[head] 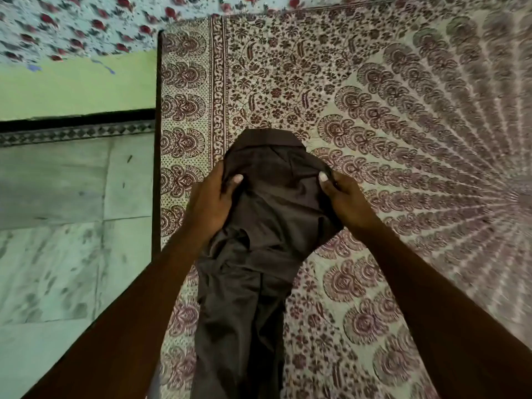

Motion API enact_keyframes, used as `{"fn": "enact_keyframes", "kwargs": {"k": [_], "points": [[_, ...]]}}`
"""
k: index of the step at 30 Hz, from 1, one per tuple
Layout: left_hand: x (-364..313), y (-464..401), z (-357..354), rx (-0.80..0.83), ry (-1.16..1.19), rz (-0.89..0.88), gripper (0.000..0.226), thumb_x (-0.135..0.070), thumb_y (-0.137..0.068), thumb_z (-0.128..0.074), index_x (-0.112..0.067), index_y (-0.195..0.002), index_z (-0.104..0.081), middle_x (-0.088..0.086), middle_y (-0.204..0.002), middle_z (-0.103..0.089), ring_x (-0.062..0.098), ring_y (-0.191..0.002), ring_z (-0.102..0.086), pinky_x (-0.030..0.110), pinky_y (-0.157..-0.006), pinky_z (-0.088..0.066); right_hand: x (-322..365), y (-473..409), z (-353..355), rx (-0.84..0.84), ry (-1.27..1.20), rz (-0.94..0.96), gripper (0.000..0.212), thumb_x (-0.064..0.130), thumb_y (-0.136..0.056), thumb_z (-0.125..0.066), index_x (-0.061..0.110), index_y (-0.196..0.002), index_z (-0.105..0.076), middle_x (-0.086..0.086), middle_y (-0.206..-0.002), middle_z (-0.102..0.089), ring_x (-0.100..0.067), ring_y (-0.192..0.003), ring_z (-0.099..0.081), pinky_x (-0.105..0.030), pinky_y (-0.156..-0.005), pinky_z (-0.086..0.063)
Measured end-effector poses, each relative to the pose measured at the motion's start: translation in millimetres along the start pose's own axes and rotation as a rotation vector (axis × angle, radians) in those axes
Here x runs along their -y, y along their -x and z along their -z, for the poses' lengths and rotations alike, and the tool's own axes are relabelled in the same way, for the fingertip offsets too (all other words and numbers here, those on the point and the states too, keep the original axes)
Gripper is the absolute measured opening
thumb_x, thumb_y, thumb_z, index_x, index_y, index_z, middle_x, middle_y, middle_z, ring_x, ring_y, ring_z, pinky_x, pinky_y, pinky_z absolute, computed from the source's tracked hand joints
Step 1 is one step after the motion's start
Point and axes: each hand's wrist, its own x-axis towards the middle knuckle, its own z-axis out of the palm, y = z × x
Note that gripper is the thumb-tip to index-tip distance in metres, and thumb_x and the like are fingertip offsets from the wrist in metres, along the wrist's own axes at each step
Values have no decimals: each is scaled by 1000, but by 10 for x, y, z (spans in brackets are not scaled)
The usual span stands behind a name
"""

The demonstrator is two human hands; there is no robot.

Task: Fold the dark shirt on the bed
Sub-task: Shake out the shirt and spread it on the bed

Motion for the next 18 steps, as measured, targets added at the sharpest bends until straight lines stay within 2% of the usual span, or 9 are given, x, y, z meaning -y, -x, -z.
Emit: {"fn": "enact_keyframes", "kwargs": {"k": [3, 4, 6, 8, 10, 11, 14, 16, 18], "points": [[-324, 273, 281, 22, 142, -46, 46, -41, -99, -55, -15, -137, -56, 4, -127, -67, 22, -117, -63, 26, -92, -47, 415, 464, 228, 210, 154, -98, 22, 39, -80, -80, 22, -93, -75, 10, -90, -77, -3, -85, -72, -24, -78, -53], [-439, 347, 352, 40, 243, -43, 44, -39, -98, -57, -15, -134, -59, 0, -123, -68, 17, -115, -64, 29, -95, -50, 527, 595, 302, 315, 288, -142, 41, 39, -67, -90, 19, -99, -74, 10, -96, -76, -3, -89, -71, -21, -80, -54], [-729, 554, 514, 114, 406, -52, 35, -23, -98, -61, -16, -132, -58, -8, -121, -67, 2, -113, -63, 28, -100, -51, 733, 887, 412, 366, 560, -186, 75, 50, -52, -97, 13, -111, -70, 2, -111, -72, -13, -102, -69, -31, -91, -57], [-996, 748, 682, 218, 489, -71, 44, -6, -96, -64, -17, -137, -50, -10, -128, -62, -2, -119, -59, 21, -103, -47, 991, 1205, 534, 246, 533, -138, 54, 38, -63, -94, 6, -101, -73, -8, -103, -74, -22, -98, -70, -45, -91, -57], [-1186, 861, 837, 285, 449, -77, 66, -7, -87, -73, -17, -143, -41, -5, -136, -58, 7, -128, -56, 34, -111, -44, 1256, 1532, 697, 85, 361, -52, 13, 13, -79, -83, 8, -86, -74, -7, -89, -75, -20, -87, -71, -43, -86, -57], [-1283, 935, 927, 282, 396, -76, 72, -14, -81, -78, -18, -141, -37, -3, -134, -58, 12, -126, -57, 43, -110, -46, 1423, 1721, 772, 30, 276, -11, 5, 6, -84, -77, 9, -86, -74, -5, -87, -75, -17, -84, -71, -40, -85, -57], [-1604, 1109, 1200, 214, 311, -43, 87, -31, -63, -89, -22, -127, -31, 5, -122, -62, 20, -111, -65, 52, -97, -54, 1784, 2166, 1000, -32, 331, 125, 10, 10, -93, -68, 2, -98, -72, -8, -93, -75, -21, -89, -72, -44, -85, -59], [-1899, 1244, 1338, 245, 313, -21, 107, -24, -59, -95, -29, -141, -27, 5, -132, -57, 18, -117, -62, 42, -102, -52, 1952, 2422, 1113, -86, 506, 236, 26, 26, -89, -63, 2, -96, -71, -13, -92, -73, -28, -87, -70, -47, -80, -57], [-2221, 1386, 1452, 368, 273, 17, 106, -9, -62, -94, -26, -148, -34, 1, -135, -56, 18, -122, -57, 27, -101, -49, 2110, 2684, 1241, -150, 614, 333, 33, 28, -79, -53, 0, -87, -69, -15, -81, -69, -30, -77, -66, -43, -70, -51]]}}
